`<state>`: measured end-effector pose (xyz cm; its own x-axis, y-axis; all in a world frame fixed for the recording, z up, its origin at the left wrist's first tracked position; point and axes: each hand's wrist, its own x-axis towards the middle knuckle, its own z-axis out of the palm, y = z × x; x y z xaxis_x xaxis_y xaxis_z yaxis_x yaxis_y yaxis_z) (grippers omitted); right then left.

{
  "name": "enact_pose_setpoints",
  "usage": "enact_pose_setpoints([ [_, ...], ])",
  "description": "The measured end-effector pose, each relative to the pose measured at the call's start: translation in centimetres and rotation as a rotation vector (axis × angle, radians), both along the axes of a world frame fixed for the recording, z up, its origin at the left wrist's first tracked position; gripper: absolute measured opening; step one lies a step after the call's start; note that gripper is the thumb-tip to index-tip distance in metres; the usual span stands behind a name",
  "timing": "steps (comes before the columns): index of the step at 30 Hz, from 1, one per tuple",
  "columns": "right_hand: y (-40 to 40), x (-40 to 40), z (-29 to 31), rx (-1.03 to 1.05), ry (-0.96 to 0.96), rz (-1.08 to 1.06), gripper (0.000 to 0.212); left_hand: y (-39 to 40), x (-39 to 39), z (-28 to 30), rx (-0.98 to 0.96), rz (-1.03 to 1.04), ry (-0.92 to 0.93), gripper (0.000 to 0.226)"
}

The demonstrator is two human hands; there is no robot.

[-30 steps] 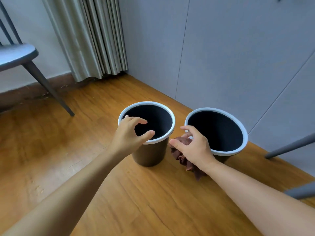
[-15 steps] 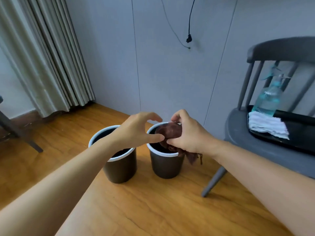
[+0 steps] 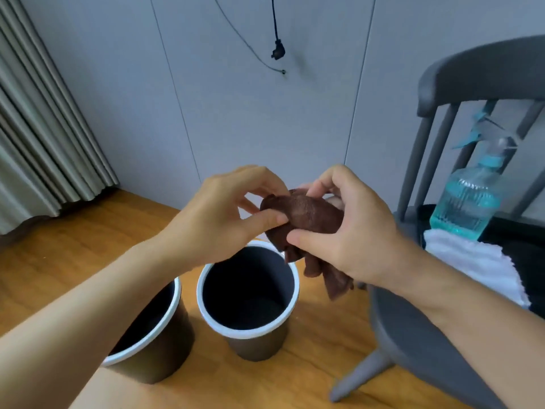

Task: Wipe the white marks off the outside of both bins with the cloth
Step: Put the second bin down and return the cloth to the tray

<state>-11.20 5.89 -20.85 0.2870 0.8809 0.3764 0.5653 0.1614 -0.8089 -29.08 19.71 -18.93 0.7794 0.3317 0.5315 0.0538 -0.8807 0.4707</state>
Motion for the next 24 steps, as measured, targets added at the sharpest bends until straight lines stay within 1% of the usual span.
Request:
enact_pose_setpoints([
  [3, -0.2, 1.4, 3.7, -0.017, 0.117, 0.005, 0.046, 0.4, 1.9, 3.3, -0.09, -0.018, -0.044, 0.023],
  [6, -1.7, 2.6, 8.6, -0.057, 0.128, -0.015, 0.043, -0.8, 4.0, 7.2, -0.207, -0.036, -0.05, 0.018],
  [9, -5.4, 3.9, 14.2, -0.095, 0.205, -0.041, 0.035, -4.0, 5.9, 12.0, -0.36, -0.088, -0.085, 0.012],
  [11, -8.6, 4.6, 18.5, -0.125, 0.183, -0.096, 0.033, -6.8, 7.0, 15.8, -0.419, -0.109, -0.076, 0.01],
  [16, -15.8, 7.1, 30.2, -0.249, 0.119, -0.233, 0.028, -13.4, 10.1, 25.6, -0.536, -0.118, 0.057, 0.011],
  [19, -19.2, 8.9, 36.1, -0.34, 0.078, -0.311, 0.033, -16.6, 11.9, 31.3, -0.553, -0.151, 0.09, 0.013],
  [22, -22.2, 10.7, 40.7, -0.441, 0.056, -0.344, 0.043, -19.1, 13.7, 36.1, -0.568, -0.19, 0.116, 0.011],
  [24, -23.9, 12.2, 43.7, -0.51, 0.078, -0.345, 0.041, -20.5, 14.7, 38.5, -0.555, -0.187, 0.133, 0.015],
])
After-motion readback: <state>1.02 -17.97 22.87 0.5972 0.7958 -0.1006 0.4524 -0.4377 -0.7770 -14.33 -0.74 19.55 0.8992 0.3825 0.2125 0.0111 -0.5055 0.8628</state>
